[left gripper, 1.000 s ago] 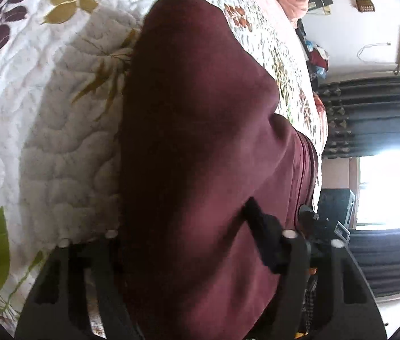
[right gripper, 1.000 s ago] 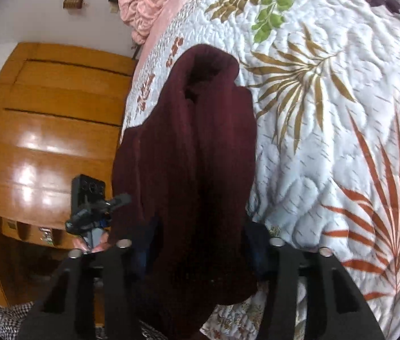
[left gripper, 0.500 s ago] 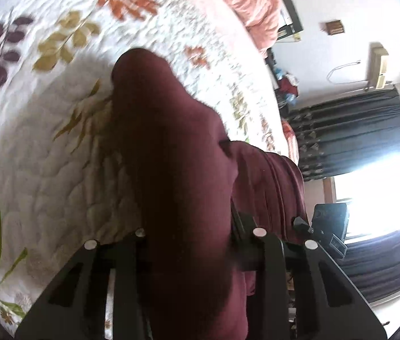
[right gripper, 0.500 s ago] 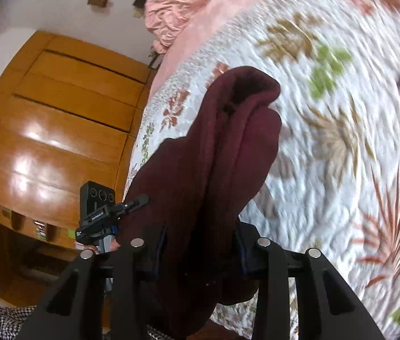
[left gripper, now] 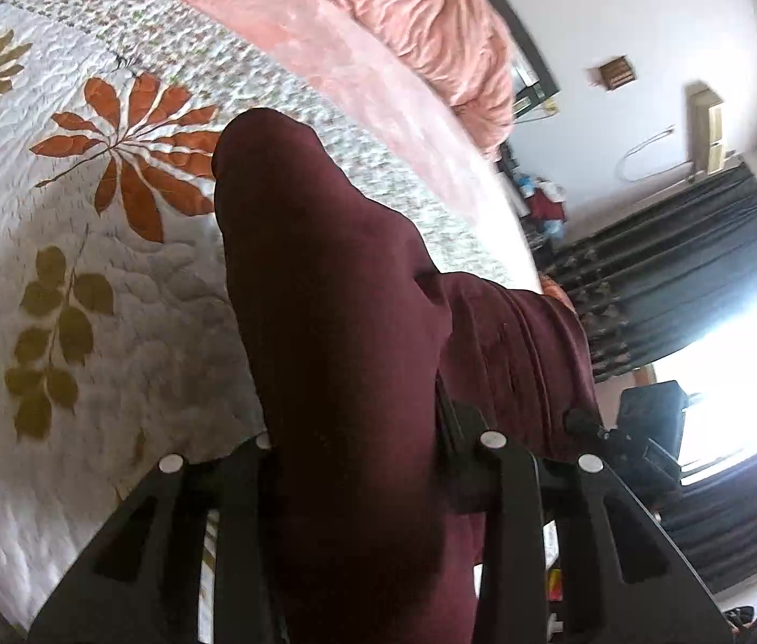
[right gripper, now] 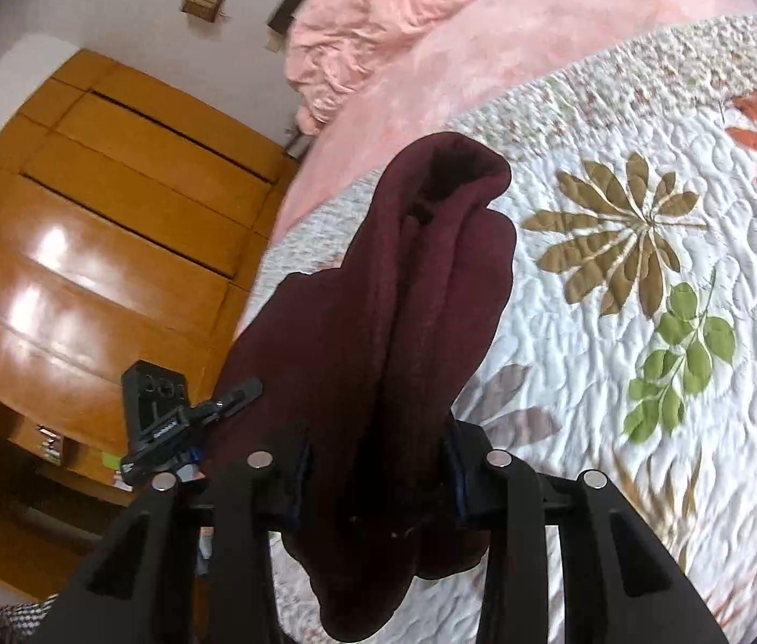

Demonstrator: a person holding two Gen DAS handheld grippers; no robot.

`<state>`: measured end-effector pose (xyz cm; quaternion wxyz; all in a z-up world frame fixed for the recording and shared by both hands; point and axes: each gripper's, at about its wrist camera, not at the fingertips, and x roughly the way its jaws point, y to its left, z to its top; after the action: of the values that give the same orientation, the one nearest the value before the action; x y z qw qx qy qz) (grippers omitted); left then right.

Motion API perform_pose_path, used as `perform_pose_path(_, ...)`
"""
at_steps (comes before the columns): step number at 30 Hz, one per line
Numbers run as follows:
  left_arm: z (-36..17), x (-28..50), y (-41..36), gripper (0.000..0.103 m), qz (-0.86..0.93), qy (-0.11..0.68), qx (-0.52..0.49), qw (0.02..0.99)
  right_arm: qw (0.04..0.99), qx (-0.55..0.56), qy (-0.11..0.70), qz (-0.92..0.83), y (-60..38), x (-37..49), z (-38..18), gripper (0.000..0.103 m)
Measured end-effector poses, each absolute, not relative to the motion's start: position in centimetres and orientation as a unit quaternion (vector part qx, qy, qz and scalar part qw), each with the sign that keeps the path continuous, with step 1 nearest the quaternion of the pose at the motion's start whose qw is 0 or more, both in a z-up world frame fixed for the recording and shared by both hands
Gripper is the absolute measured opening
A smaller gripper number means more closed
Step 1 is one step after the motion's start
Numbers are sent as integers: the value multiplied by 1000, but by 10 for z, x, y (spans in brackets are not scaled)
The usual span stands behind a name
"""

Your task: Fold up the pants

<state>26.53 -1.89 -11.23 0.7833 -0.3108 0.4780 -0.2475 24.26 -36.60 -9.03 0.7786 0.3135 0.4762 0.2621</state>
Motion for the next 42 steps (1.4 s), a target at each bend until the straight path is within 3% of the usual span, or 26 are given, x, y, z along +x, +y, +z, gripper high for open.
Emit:
perform_pose_path(6, -147, 278, -22, 39, -219, 509, -283, 783, 758, 329, 520, 215, -372, 251, -150, 43)
perform_pose_path(9, -154, 277, -22, 54, -215, 520, -271, 781, 751, 344, 524, 205, -380, 241, -168, 58)
perform_pose_path(11, -153, 272, -19, 71, -196, 529, -260, 784, 755, 345, 522, 196, -385, 232, -168, 60)
perform_pose_path(18, -107, 235, 2, 72, -163, 472, -243, 831, 807, 329, 446, 207, -405, 184, -111, 58)
perform_pose_path(23, -78, 214, -29, 75, -172, 431, -187, 866, 815, 290, 425, 266, -365, 178, -76, 58)
perform_pose_path(28, -95, 211, -41, 75, -159, 455, -155, 862, 803, 273, 468, 250, -341, 189, -101, 54)
perform_pose_path(30, -104, 214, -44, 75, -157, 466, -151, 858, 797, 268, 488, 233, -342, 180, -117, 38)
perform_pose_path(34, -115, 215, -49, 75, -155, 478, -115, 857, 791, 296, 485, 229, -345, 176, -127, 37)
perform_pose_path(36, -110, 212, -50, 75, -150, 476, -108, 860, 794, 292, 482, 226, -345, 172, -118, 43)
perform_pose_path(39, -98, 203, -48, 87, -135, 483, -105, 859, 811, 257, 480, 214, -340, 161, -100, 54)
perform_pose_path(42, -90, 191, -46, 90, -123, 484, -105, 860, 829, 197, 494, 172, -327, 149, -87, 68)
